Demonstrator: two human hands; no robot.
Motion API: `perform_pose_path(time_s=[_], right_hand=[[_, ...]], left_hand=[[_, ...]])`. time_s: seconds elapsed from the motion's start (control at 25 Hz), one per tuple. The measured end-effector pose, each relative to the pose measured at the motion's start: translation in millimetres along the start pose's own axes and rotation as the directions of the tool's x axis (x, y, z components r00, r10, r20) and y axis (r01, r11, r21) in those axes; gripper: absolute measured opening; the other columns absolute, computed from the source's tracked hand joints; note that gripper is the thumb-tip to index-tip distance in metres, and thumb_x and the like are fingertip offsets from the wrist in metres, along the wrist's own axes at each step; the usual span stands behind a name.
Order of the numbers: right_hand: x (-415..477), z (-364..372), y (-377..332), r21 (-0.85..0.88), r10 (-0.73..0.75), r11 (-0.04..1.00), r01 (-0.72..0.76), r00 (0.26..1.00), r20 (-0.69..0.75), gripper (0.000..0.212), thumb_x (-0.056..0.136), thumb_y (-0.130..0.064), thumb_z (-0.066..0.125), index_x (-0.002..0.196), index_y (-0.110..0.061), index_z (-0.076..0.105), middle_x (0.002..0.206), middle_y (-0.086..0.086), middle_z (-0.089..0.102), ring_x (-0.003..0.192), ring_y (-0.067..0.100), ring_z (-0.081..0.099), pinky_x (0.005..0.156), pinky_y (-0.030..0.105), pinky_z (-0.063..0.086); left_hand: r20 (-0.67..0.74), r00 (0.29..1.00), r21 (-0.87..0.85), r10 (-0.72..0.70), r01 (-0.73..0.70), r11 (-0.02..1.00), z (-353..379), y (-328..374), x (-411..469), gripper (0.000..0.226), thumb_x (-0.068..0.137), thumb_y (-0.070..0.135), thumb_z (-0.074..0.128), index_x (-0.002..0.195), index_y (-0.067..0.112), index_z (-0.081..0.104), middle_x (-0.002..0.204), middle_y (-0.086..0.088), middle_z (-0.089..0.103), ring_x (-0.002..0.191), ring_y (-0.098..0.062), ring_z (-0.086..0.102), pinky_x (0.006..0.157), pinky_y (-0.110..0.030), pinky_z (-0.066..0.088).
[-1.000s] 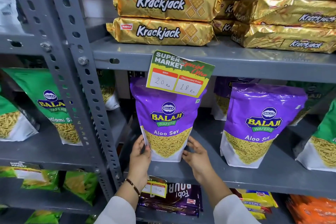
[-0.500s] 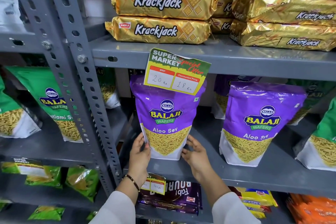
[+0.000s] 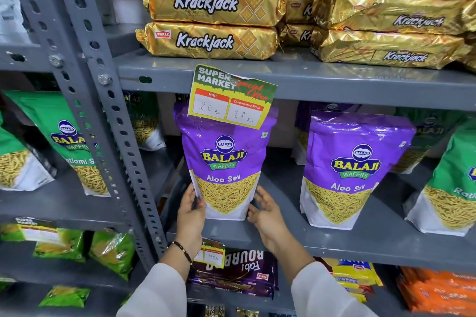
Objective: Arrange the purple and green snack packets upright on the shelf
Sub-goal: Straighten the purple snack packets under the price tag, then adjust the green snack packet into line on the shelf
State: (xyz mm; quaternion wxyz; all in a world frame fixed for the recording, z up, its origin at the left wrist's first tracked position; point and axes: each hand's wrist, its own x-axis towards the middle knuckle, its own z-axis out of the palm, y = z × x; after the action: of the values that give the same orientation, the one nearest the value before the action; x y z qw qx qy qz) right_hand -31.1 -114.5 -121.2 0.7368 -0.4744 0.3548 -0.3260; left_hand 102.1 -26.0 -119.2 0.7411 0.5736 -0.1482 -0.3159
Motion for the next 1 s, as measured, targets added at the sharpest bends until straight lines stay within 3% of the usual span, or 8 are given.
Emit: perform_pose_path(time_s=[0.16,0.28,0.4,0.48,0.64,0.8,0.92,1.0], right_hand=[[-1,4,-5,-0.035,-0.007,0.999,0.007,1.000,0.017,0.061,0.081,0.018,0.039,0.119,-0.029,0.048,0.118,-0.008,0.060,0.117,0.022,0.055,0.063,0.019,0.051],[-6,7,-9,-0.080,-0.018,0.997,0.020,1.000,0.023,0.055,0.084,0.014,0.040,0.119,-0.027,0.050,0.107,-0.011,0.061,0.111,0.018,0.057,0.063,0.017,0.050],[-6,5,-13,-0.116,-0.015,0.993,0.018,1.000,0.024,0.051,0.085,0.011,0.043,0.102,-0.035,0.055,0.100,-0.018,0.061,0.105,0.014,0.058,0.074,0.023,0.052],[-7,5,-13,-0.159,-0.002,0.987,0.006,1.000,0.029,0.051,0.085,0.011,0.044,0.112,-0.031,0.053,0.106,-0.016,0.059,0.106,0.012,0.055,0.081,0.027,0.051],[-12,6,-23,-0.218,-0.166,0.962,0.163,0.986,0.002,0.059,0.081,0.014,0.047,0.133,-0.013,0.039,0.126,0.000,0.050,0.117,0.014,0.049,0.088,0.020,0.048],[-29,-22,-41,-0.430,-0.530,0.787,0.442,0.841,-0.106,0.051,0.076,0.010,0.048,0.116,-0.021,0.052,0.115,-0.001,0.054,0.111,0.015,0.055,0.092,0.017,0.043],[-50,-60,-57,-0.601,-0.691,0.625,0.498,0.711,-0.131,0.039,0.076,-0.001,0.050,0.111,-0.015,0.058,0.106,-0.004,0.057,0.103,0.009,0.054,0.090,0.008,0.038],[-62,-91,-66,-0.724,-0.748,0.499,0.476,0.658,-0.083,0.036,0.077,-0.009,0.050,0.112,-0.013,0.058,0.107,-0.005,0.057,0.104,0.012,0.051,0.091,0.016,0.039]], left_hand=[[-0.014,1.000,0.038,0.000,0.000,0.999,-2,-3,2,0.048,0.091,-0.003,0.041,0.134,0.020,0.040,0.126,0.001,0.052,0.117,-0.017,0.049,0.103,-0.038,0.039],[-0.024,1.000,0.032,0.004,-0.004,0.999,-2,-6,4,0.047,0.091,-0.004,0.040,0.133,0.018,0.041,0.128,-0.002,0.052,0.118,-0.019,0.049,0.105,-0.039,0.038],[-0.019,0.999,0.017,0.026,-0.026,1.000,0,-7,4,0.048,0.091,-0.005,0.040,0.133,0.017,0.041,0.131,-0.004,0.051,0.119,-0.019,0.048,0.106,-0.040,0.038],[-0.029,0.998,0.030,0.049,-0.048,0.998,-1,-10,3,0.048,0.090,-0.002,0.043,0.133,0.018,0.041,0.137,-0.006,0.049,0.122,-0.020,0.048,0.107,-0.042,0.037],[-0.272,0.910,0.334,0.314,-0.217,0.917,7,-1,-12,0.049,0.084,0.004,0.054,0.130,0.015,0.043,0.137,-0.011,0.046,0.126,-0.027,0.044,0.105,-0.043,0.036],[-0.054,0.689,0.534,0.722,-0.592,0.604,41,12,-41,0.029,0.082,0.012,0.050,0.110,0.008,0.054,0.114,-0.015,0.054,0.112,-0.032,0.048,0.097,-0.041,0.038],[0.109,0.671,0.424,0.733,-0.699,0.576,79,17,-62,0.028,0.081,0.012,0.047,0.107,0.010,0.055,0.111,-0.002,0.051,0.112,-0.017,0.047,0.100,-0.030,0.038],[0.207,0.666,0.411,0.717,-0.724,0.554,99,15,-75,0.030,0.080,0.012,0.048,0.110,0.014,0.054,0.113,0.001,0.049,0.112,0.000,0.044,0.100,-0.018,0.035]])
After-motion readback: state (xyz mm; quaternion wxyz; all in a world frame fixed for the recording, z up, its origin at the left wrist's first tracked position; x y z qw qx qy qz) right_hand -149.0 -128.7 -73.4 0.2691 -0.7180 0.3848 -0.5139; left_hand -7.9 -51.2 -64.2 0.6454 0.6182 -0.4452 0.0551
